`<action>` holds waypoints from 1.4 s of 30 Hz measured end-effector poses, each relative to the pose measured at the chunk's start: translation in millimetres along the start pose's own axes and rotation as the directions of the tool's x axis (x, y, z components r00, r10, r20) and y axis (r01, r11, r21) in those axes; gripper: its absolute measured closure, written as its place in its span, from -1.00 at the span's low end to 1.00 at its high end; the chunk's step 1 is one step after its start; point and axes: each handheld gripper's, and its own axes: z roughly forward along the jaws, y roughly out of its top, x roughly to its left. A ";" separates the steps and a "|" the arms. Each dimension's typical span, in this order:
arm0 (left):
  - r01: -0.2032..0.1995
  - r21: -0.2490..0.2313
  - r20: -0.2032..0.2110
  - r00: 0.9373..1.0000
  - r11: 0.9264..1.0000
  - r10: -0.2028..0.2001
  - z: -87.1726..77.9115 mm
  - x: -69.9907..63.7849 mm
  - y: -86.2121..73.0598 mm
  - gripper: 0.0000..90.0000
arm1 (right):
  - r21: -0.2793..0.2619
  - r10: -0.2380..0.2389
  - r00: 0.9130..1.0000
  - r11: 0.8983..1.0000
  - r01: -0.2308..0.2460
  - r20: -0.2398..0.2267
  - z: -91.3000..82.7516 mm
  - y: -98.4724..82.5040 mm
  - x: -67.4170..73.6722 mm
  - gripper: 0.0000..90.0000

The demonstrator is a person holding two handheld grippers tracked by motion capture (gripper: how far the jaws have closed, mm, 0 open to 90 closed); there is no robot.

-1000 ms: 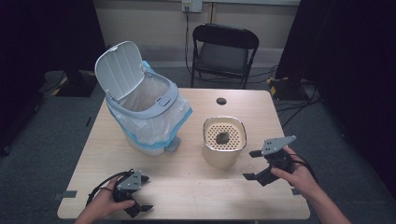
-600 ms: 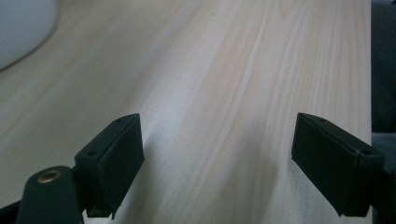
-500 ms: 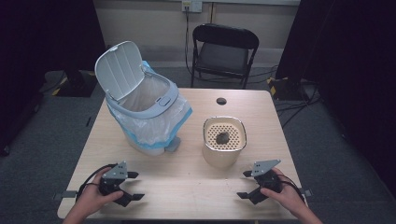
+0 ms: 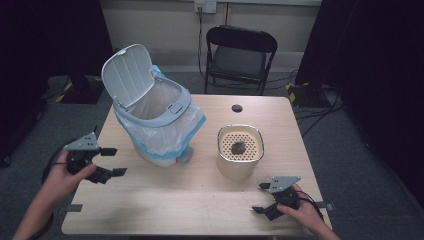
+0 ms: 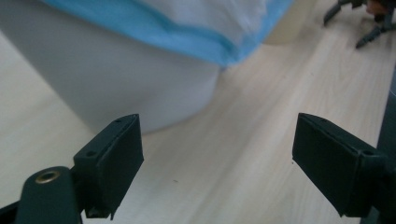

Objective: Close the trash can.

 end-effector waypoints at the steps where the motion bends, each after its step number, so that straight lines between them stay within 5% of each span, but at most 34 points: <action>1: -0.002 -0.007 -0.005 1.000 1.000 0.002 -2.7 3.6 5.2 -0.65 | -0.008 0.000 1.000 1.000 0.000 0.002 0.2 -0.6 -0.1 -0.70; 16: -0.014 -0.012 -0.039 0.999 1.000 0.014 -33.3 42.8 75.2 -0.65 | -0.013 0.002 1.000 1.000 -0.002 0.004 0.7 -1.1 0.3 -0.71; 23: -0.022 -0.077 -0.057 0.998 0.997 0.017 -46.1 55.1 104.9 -0.65 | -0.014 0.000 1.000 1.000 0.000 0.005 0.8 -1.1 0.2 -0.71; 32: -0.069 -0.066 -0.067 0.996 0.995 0.064 -36.0 49.8 137.1 -0.82 | -0.014 0.000 1.000 1.000 0.000 0.002 0.8 -1.1 0.2 -0.71; 38: -0.096 -0.061 -0.080 0.993 0.994 0.091 -34.6 44.5 155.2 -0.75 | -0.014 -0.001 1.000 1.000 0.001 0.003 0.8 -1.1 0.2 -0.71; 42: -0.099 -0.085 -0.013 0.995 0.991 0.099 -28.8 38.4 171.7 -0.65 | -0.014 -0.001 1.000 1.000 0.001 0.003 0.7 -1.1 0.3 -0.71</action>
